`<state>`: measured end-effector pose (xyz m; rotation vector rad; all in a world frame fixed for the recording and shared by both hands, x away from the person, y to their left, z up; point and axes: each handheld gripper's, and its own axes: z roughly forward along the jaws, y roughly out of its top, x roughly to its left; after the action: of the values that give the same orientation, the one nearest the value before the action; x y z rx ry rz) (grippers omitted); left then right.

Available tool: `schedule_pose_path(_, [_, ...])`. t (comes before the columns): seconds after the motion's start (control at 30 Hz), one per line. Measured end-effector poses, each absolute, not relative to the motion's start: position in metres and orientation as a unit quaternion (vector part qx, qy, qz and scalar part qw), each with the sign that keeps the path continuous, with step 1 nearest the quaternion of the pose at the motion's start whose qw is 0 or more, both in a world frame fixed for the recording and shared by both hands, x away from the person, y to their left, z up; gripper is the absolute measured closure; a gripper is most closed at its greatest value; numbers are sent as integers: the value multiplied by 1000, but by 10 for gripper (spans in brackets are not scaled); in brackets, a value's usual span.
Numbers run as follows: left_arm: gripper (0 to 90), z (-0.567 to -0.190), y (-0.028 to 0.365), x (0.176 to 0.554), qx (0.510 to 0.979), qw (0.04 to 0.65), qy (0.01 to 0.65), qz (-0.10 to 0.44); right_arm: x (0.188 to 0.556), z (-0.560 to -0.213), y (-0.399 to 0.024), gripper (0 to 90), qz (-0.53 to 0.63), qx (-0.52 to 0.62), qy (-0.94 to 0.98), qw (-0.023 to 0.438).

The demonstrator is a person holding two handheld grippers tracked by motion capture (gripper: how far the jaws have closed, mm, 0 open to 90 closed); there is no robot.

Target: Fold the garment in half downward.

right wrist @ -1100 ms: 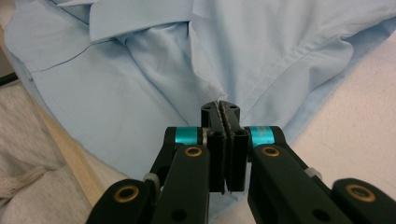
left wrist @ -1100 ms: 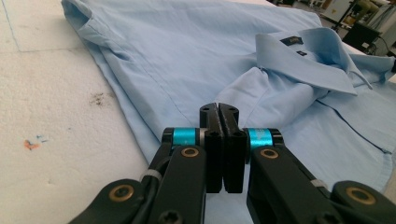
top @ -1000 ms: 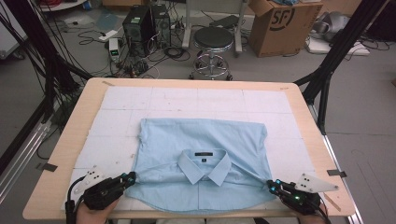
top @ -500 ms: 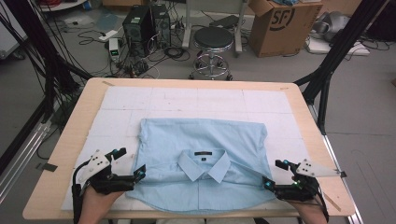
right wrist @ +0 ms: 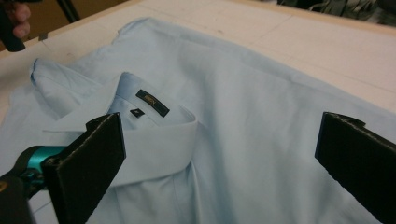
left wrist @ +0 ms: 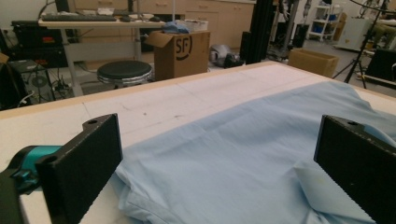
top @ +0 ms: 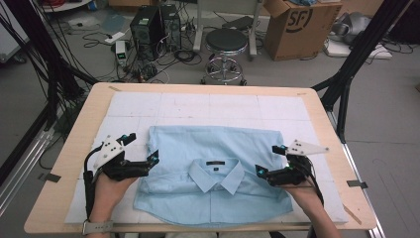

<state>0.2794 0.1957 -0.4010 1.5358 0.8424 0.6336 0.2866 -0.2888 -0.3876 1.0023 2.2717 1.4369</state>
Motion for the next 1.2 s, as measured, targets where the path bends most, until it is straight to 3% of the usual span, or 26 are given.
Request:
schedule_pose_path(0.1, [16,-401,196,281,659,599,364,275,302,-388,-277,79,483,343,797,121])
schedule_pose_path(0.2, [17,-402,199,282,662,593,365,278,314,-389,-265,211,466,330,814,105])
schedule_pose_path(0.43, [17,-402,207,278,656,594,368,284,335,-388,-235,767,432,297,847,91])
schedule_pose_path(0.5, [17,-402,207,278,658,594,367,283,342,-388,-224,872,416,291,857,87])
schedule_pose_path(0.77, [17,-401,205,277,660,596,359,284,370,-397,-195,891,389,292,872,62])
schedule_pose_path(1.2, [17,-405,205,275,659,595,362,286,394,-422,-189,892,379,293,878,3])
